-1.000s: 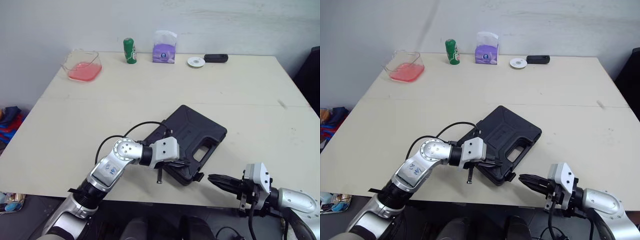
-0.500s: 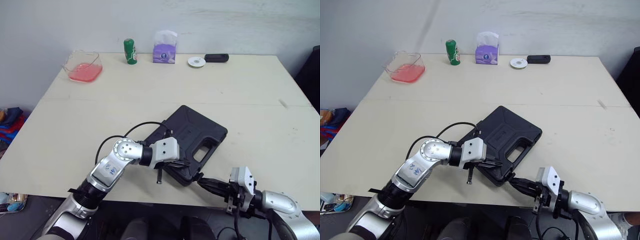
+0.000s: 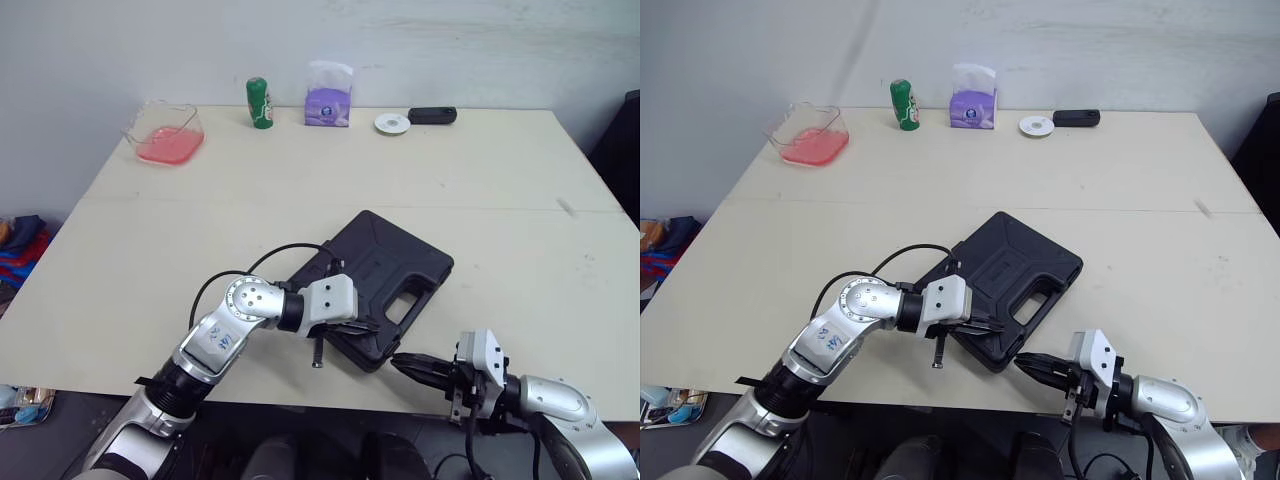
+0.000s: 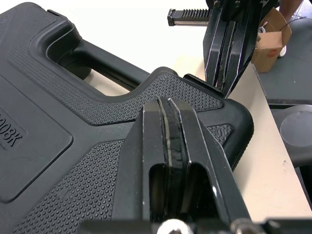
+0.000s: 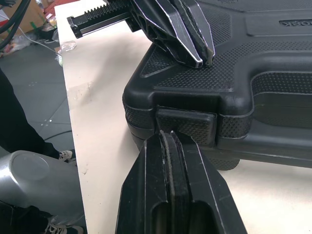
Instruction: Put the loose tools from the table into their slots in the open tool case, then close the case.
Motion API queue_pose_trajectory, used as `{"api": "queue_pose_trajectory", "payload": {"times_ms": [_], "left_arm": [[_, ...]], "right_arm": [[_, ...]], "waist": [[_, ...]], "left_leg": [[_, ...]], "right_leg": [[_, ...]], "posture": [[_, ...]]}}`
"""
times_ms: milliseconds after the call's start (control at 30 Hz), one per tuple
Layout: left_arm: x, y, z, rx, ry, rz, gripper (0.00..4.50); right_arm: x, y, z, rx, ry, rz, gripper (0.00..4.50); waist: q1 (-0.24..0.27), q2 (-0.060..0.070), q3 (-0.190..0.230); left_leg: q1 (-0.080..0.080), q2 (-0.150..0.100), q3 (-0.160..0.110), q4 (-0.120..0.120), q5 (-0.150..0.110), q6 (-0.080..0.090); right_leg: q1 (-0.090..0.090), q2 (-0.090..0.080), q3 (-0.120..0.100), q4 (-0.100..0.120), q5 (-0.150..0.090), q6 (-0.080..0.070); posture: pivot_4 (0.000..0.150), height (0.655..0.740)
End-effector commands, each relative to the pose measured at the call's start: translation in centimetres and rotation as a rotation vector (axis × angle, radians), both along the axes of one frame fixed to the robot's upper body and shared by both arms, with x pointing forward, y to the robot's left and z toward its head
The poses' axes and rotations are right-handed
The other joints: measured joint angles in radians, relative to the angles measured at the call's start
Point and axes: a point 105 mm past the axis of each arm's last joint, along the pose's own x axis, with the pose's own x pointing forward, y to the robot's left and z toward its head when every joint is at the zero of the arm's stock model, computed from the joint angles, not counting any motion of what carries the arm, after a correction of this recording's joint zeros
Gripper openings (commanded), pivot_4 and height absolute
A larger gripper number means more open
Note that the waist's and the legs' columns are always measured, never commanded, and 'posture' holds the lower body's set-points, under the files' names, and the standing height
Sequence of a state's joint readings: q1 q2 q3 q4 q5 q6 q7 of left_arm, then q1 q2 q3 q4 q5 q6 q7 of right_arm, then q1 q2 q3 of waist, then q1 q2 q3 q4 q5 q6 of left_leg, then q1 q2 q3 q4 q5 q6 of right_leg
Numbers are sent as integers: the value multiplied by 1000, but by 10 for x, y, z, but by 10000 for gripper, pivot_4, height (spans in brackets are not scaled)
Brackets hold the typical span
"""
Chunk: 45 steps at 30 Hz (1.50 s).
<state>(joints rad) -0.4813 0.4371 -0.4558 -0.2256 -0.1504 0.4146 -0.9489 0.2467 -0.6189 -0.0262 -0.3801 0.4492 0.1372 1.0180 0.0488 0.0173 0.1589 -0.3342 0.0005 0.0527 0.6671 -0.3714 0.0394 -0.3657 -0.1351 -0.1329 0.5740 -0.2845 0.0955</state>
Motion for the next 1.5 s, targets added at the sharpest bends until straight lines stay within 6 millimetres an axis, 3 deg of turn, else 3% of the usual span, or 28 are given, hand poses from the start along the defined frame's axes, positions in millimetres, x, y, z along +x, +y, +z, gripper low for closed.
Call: {"api": "queue_pose_trajectory", "payload": {"times_ms": [33,400,567,700,800,933,1067,1167,1267,1367,1500], "left_arm": [[-11,31,-82,269,263,111,135],[-8,35,-81,258,241,126,135],[0,29,-47,93,125,94,135],[5,36,11,-135,-43,58,135],[4,63,39,-185,-175,49,135],[7,96,62,-180,-288,92,135],[6,138,65,-109,-279,182,135],[-1,171,63,-98,-176,295,135],[5,208,77,-63,-186,492,9263],[7,249,79,23,-185,666,23124],[7,299,72,104,-211,827,42267]], "right_arm": [[7,8,16,45,-67,32,0],[21,9,23,20,-73,64,0],[21,-3,29,-31,-85,69,0],[19,-26,41,-112,-108,68,0],[21,-46,51,-188,-132,64,0],[29,-74,64,-265,-161,39,0],[41,-108,78,-367,-199,-10,0],[52,-128,90,-356,-199,-83,0],[62,-147,103,-423,-268,-143,9653],[70,-163,115,-501,-310,-179,24471],[87,-182,152,-524,-395,-285,44651]], "waist": [[-1,0,0],[-26,-1,0],[-26,1,2],[-21,4,15],[-19,1,29],[-21,0,34],[-21,-1,37],[-23,-4,41],[-22,-8,49],[-21,-4,55],[-28,3,59]], "left_leg": [[0,0,0,0,0,0],[1,0,-1,-3,1,-3],[0,0,-1,-3,2,-4],[-6,0,0,-3,9,-5],[-11,1,-2,-3,11,-9],[-25,-1,-1,-1,14,-8],[-30,-5,-1,0,15,-5],[-32,-6,-1,0,16,-4],[-33,-5,-2,3,17,-4],[-35,-6,-3,8,18,-4],[-34,-6,-2,10,17,-4]], "right_leg": [[0,0,0,0,0,0],[4,0,0,-1,-1,-1],[2,1,0,0,0,-1],[-11,1,-1,3,1,-1],[-14,2,-3,3,1,-2],[-26,2,-5,4,1,0],[-27,3,-9,5,3,3],[-27,4,-18,3,4,5],[-27,4,-19,4,5,6],[-27,2,-19,8,5,7],[-28,2,-18,11,5,6]], "posture": [[1500,7400],[1500,7400],[1500,7400],[1500,7400],[1500,7400],[1500,7400],[1500,7400],[1500,7400],[1500,7400],[1500,7400],[1500,7400]]}}
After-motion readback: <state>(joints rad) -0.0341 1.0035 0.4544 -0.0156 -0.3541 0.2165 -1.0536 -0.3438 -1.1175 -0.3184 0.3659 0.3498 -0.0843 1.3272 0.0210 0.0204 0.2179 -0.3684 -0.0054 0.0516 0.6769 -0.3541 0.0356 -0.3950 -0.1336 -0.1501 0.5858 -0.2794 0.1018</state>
